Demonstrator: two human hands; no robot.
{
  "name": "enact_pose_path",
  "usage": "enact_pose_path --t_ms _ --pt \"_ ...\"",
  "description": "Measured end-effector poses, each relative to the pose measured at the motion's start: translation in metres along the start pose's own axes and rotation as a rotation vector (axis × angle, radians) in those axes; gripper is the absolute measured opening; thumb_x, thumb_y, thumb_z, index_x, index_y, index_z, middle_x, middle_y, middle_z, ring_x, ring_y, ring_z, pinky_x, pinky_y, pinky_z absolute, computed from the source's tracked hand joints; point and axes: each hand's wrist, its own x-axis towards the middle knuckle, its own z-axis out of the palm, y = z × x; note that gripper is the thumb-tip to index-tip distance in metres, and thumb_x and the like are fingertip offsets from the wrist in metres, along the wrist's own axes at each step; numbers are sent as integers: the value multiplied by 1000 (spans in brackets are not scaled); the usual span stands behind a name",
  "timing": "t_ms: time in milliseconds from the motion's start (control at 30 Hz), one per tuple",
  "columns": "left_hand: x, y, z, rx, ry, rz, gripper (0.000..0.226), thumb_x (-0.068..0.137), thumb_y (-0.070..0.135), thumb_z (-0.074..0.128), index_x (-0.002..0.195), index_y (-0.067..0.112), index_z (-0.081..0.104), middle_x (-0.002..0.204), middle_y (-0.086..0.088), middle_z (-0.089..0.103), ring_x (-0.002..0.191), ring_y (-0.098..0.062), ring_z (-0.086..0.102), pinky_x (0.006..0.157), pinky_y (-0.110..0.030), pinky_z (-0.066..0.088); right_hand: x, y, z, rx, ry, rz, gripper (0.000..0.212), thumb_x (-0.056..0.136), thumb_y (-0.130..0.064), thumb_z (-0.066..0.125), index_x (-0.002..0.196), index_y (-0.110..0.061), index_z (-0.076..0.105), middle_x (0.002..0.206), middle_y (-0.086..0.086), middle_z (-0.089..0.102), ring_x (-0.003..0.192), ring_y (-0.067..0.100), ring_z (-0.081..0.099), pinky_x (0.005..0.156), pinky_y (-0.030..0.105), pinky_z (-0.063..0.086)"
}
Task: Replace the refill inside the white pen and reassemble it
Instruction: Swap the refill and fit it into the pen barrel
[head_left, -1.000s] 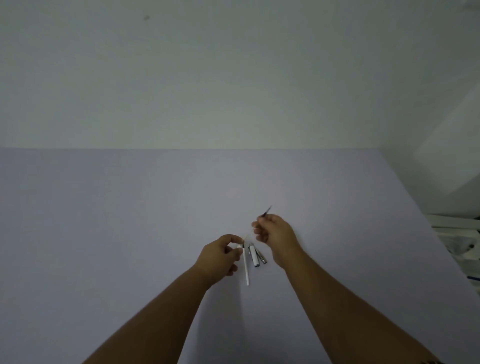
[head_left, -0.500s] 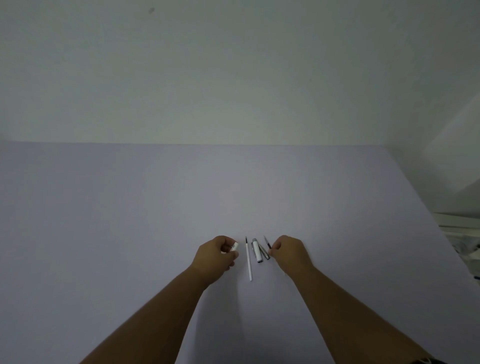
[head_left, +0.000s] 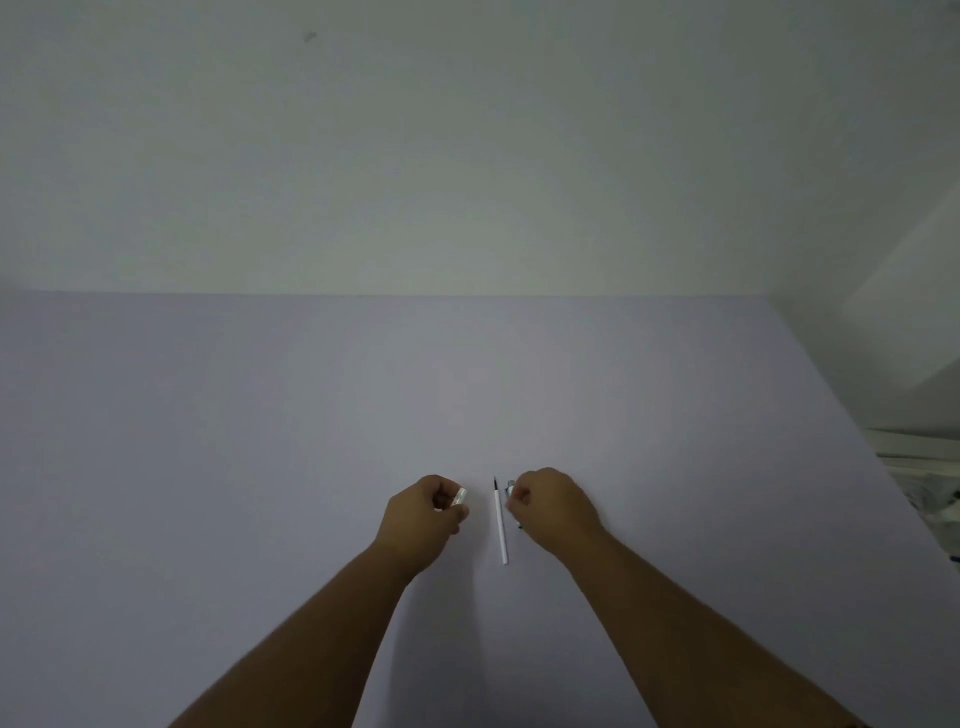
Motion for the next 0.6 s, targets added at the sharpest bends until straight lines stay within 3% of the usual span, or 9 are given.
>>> enact_pose_path --t_ms 167,400,500,600 --pt "-4 -4 -7 -3 18 -11 6 86 18 63 92 19 61 83 1 66 64 -7 62 52 -17 44 -2 -24 20 -380 -49 -102 20 89 -17 54 104 -9 65 109 9 64 102 26 58 78 33 49" --pt "-7 -13 -15 7 24 -30 7 85 19 64 92 20 62 84 3 66 65 -7 63 53 -17 45 -9 -34 32 -384 -34 -52 24 89 -9 49 110 -8 62 123 11 59 115 27 53 95 34 46" --pt "-7 -16 -15 19 20 -27 6 85 19 64 90 20 62 83 3 66 65 -8 63 53 -17 45 -14 -39 33 -297 -17 2 24 87 -8 48 105 -8 64 122 10 61 112 26 56 87 33 49" --pt "-6 -16 -15 26 13 -28 7 84 17 66 90 19 62 84 1 67 69 -11 65 58 -17 48 -15 -45 27 -90 28 78 24 85 -22 50 95 -7 65 103 10 68 94 27 63 74 31 50"
